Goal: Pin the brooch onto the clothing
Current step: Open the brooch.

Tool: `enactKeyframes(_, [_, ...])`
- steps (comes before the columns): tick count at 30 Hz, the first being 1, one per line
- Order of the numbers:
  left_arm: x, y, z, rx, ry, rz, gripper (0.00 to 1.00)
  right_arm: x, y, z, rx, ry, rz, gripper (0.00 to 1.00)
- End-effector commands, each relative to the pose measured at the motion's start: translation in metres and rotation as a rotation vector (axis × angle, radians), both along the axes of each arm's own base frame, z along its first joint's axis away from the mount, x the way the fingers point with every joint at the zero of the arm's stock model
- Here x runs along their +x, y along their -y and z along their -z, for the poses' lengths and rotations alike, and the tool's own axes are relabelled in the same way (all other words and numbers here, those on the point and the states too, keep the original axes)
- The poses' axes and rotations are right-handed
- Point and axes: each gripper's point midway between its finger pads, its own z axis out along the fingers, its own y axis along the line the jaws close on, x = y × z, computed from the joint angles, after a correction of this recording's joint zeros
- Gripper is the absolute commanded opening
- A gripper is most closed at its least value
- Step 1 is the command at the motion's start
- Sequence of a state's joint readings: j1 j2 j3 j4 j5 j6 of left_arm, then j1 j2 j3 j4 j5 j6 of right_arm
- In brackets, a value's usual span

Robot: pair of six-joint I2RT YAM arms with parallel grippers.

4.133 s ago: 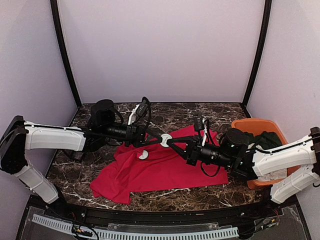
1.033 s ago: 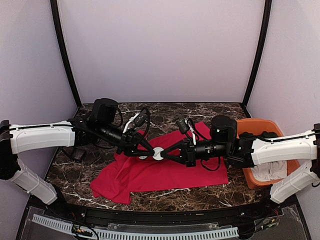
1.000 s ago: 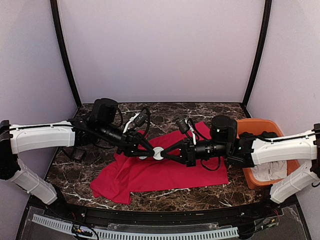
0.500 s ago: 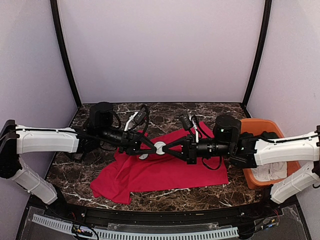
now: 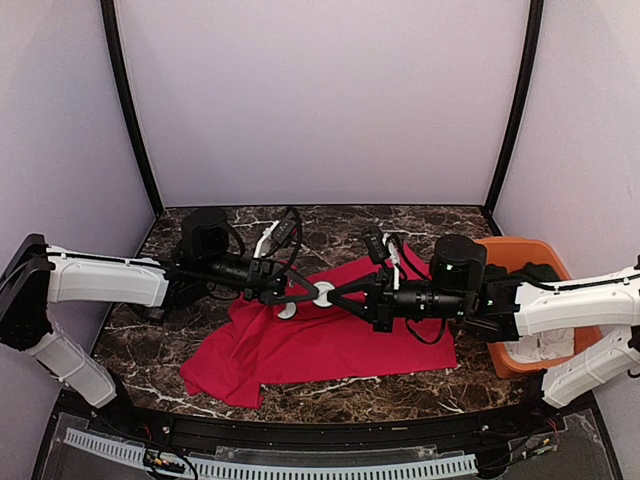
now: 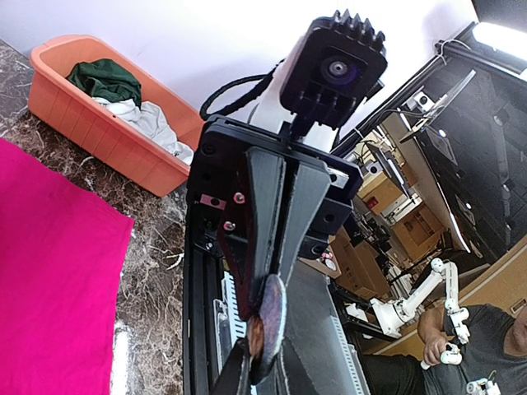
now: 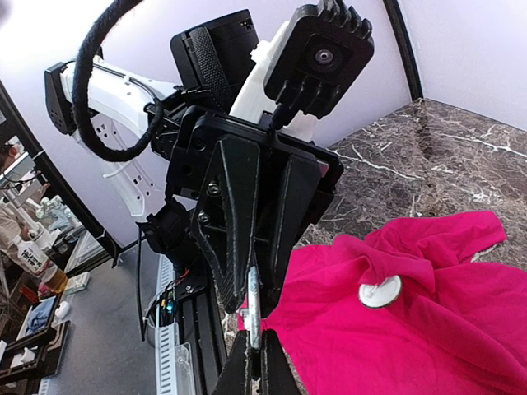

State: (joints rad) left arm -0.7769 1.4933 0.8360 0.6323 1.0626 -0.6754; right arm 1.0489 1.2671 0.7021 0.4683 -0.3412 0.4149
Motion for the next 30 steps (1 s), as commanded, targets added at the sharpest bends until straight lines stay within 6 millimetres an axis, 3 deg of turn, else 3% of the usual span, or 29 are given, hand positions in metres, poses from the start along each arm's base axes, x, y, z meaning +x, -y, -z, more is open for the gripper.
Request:
enactKeyframes(1, [-0.0028,0.0014,-0.0021,-0.015,-0.01,0.017,0.1,0.0013,-0.0008,-0.0038,-0.01,0.068,0.039,0.0])
enactKeyframes(9, [-0.0009,0.0043,0.0029,-0.011,-0.046,0.024,0.1,0.0031,-0.002,-0.0013,-0.037,0.103,0.071,0.0])
enactKeyframes(13, [0.0,0.0055,0.0034,-0.017,-0.063,0.027,0.22,0.003,-0.0033,-0.0013,-0.049,0.12,0.081,0.0])
enactKeyframes(21, [-0.0007,0.0062,0.0056,-0.018,-0.076,0.034,0.11,0.0044,-0.0013,-0.0043,-0.048,0.14,0.102,0.0])
enactKeyframes(30, [-0.002,0.005,0.004,-0.029,-0.082,0.036,0.17,0.008,0.0036,-0.0066,-0.042,0.147,0.134,0.0])
